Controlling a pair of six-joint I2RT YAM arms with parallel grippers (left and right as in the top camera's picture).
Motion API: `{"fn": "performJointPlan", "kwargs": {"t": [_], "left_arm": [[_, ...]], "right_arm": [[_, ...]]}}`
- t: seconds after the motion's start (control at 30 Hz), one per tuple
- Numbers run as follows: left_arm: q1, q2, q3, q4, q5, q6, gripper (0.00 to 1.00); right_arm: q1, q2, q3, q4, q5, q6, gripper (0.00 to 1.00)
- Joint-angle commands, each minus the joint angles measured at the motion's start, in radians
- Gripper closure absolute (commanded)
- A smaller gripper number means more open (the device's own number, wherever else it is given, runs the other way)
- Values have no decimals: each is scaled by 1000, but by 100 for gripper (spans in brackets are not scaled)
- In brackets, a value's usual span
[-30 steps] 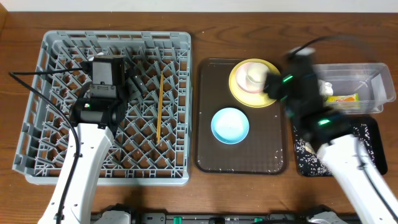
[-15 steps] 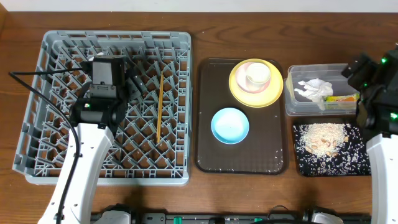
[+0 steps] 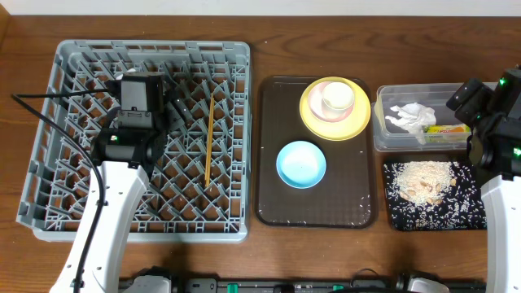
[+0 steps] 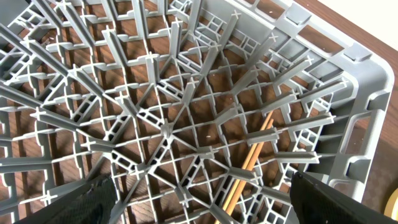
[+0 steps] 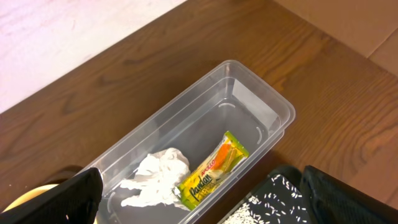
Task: Sort waste into correct bins and load items into the dishwasher rack
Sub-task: 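Raise the right gripper away to the right side, then reach the left gripper to the light-blue plate and grasp its rim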
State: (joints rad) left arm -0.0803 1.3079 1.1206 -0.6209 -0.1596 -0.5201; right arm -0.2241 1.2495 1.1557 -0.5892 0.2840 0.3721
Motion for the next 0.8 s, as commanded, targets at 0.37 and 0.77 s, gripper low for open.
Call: {"fn": "performJointPlan", "kwargs": {"t": [0.37,0.77], "left_arm": [[3,-2,9,1,-1,2,9],[-16,6,9,-134,412,-2,28]], "right_arm": [[-5,-6,7,-7,3,-3,1],[-5,-6,7,-7,3,-3,1]]}}
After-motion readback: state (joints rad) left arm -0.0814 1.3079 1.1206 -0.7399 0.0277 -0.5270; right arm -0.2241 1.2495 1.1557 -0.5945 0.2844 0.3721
